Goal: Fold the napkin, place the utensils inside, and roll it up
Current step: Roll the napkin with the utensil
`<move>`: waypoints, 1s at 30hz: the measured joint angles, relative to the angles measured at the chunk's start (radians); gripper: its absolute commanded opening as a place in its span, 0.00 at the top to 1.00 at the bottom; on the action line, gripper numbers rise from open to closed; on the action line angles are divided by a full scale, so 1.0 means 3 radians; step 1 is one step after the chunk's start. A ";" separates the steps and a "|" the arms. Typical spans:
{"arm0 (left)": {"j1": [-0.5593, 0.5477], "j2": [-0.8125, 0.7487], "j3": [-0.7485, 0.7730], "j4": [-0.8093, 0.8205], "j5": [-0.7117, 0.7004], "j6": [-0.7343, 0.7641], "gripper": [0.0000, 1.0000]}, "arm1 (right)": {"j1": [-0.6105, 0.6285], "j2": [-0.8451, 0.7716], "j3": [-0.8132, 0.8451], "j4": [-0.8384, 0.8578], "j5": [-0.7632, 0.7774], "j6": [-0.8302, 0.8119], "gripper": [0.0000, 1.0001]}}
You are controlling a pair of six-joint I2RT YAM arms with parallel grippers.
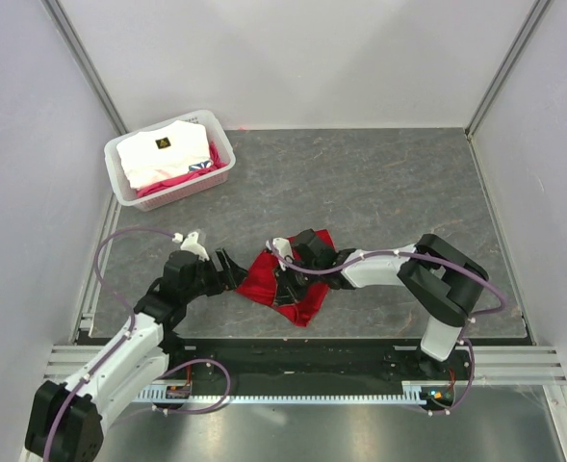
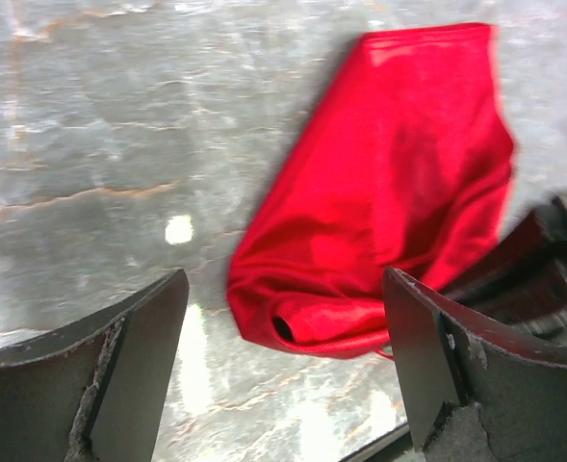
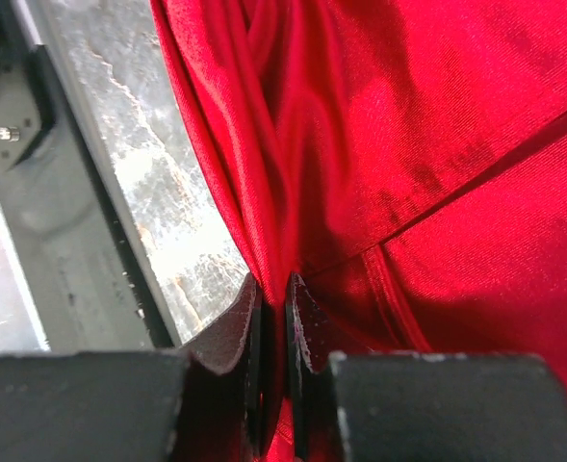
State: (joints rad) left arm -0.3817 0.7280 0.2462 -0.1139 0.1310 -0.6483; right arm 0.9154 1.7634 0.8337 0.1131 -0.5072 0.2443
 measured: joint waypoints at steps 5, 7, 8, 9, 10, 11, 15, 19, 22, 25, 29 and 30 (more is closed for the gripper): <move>0.0000 -0.0211 -0.0206 0.0144 0.0121 -0.0036 0.13 | -0.0159 0.0140 0.0008 0.0102 -0.0399 0.0086 1.00; 0.0000 -0.0235 -0.0253 0.0161 0.0122 -0.0036 0.15 | -0.0198 0.0193 0.0014 0.0140 -0.0516 0.0120 1.00; 0.0000 -0.0240 -0.0275 0.0173 0.0122 -0.0036 0.16 | -0.0228 0.0228 0.0017 0.0165 -0.0604 0.0140 1.00; 0.0000 -0.0240 -0.0286 0.0178 0.0122 -0.0034 0.17 | -0.0245 0.0252 0.0017 0.0187 -0.0659 0.0155 1.00; 0.0000 -0.0239 -0.0301 0.0201 0.0122 -0.0034 0.19 | -0.0268 0.0281 0.0017 0.0220 -0.0725 0.0175 1.00; 0.0000 -0.0238 -0.0309 0.0216 0.0122 -0.0034 0.20 | -0.0285 0.0301 0.0017 0.0240 -0.0771 0.0195 1.00; 0.0000 -0.0215 -0.0332 0.0326 0.0123 -0.0033 0.26 | -0.0371 0.0402 0.0008 0.0370 -0.0979 0.0308 1.00; 0.0000 -0.0207 -0.0362 0.0432 0.0145 -0.0033 0.32 | -0.0441 0.0491 -0.0003 0.0479 -0.1142 0.0408 1.00; 0.0000 -0.0170 -0.0395 0.0521 0.0183 -0.0034 0.40 | -0.0483 0.0554 -0.0003 0.0549 -0.1254 0.0463 1.00; 0.0000 -0.0022 -0.0402 0.0607 0.0198 -0.0033 0.45 | -0.0516 0.0600 -0.0003 0.0601 -0.1331 0.0514 1.00; 0.0000 0.0280 -0.0399 0.0680 0.0209 -0.0033 0.52 | -0.0553 0.0664 -0.0006 0.0690 -0.1433 0.0598 1.00; 0.0000 0.0340 -0.0399 0.0693 0.0214 -0.0034 0.55 | -0.0559 0.0675 -0.0006 0.0707 -0.1453 0.0612 1.00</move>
State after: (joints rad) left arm -0.3817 0.8299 0.1265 0.0940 0.1951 -0.6586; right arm 0.7475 1.9659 0.8318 0.3252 -0.9432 0.4278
